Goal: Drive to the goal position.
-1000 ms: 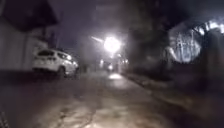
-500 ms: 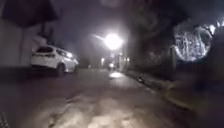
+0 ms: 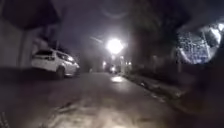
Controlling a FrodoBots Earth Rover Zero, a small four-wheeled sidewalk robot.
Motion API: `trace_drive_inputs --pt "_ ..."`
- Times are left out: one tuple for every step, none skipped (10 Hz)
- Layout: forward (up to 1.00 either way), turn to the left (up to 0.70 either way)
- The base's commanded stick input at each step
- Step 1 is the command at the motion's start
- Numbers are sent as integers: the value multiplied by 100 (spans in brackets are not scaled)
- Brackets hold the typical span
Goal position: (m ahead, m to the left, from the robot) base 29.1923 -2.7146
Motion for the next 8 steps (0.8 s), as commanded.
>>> trace_drive_inputs --pt "70 0" --pt "70 0" --pt "70 0" --pt "70 0" --pt "70 0" --pt "70 0" --pt "70 0" --pt "70 0"
